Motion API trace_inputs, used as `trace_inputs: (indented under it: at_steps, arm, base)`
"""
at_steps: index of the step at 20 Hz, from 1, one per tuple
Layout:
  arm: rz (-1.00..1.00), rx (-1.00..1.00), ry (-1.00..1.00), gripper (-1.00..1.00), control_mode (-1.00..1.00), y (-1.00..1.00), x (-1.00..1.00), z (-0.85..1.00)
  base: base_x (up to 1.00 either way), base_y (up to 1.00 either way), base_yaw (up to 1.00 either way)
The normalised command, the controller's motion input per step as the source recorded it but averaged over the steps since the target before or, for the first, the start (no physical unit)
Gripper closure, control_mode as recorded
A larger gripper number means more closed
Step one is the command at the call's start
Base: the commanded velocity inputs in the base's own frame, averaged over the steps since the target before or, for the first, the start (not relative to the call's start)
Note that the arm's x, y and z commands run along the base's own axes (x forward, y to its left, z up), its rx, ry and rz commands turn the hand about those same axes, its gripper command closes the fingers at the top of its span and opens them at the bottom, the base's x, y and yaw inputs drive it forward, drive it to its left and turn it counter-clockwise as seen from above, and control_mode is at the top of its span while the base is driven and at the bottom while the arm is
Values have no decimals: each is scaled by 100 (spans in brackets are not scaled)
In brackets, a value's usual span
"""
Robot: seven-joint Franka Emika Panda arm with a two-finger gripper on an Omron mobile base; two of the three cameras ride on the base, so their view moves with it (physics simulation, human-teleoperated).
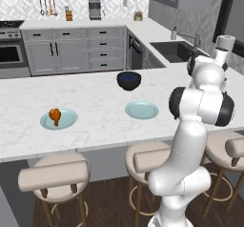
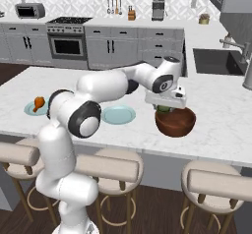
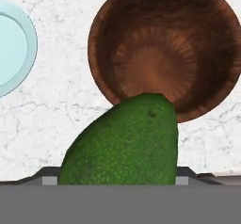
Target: Pick the chicken drumstick and avocado from their plates and place them in the bowl. Then put the bowl in the fridge.
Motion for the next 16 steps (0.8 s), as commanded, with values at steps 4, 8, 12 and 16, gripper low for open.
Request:
trace_inputs:
  at_steps: [4, 8, 12, 16]
  arm:
    - [0, -4, 0, 100, -100, -35, 65, -41]
    - [0, -1, 0, 100, -100, -45, 65, -50]
    - [1, -1, 0, 100, -100, -23, 62, -57]
    - [4, 0, 0, 100, -100, -4, 14, -40]
  base:
    - [0, 0, 0]
    - [0, 0, 0]
    - [0, 0, 0]
    - [0, 0, 0]
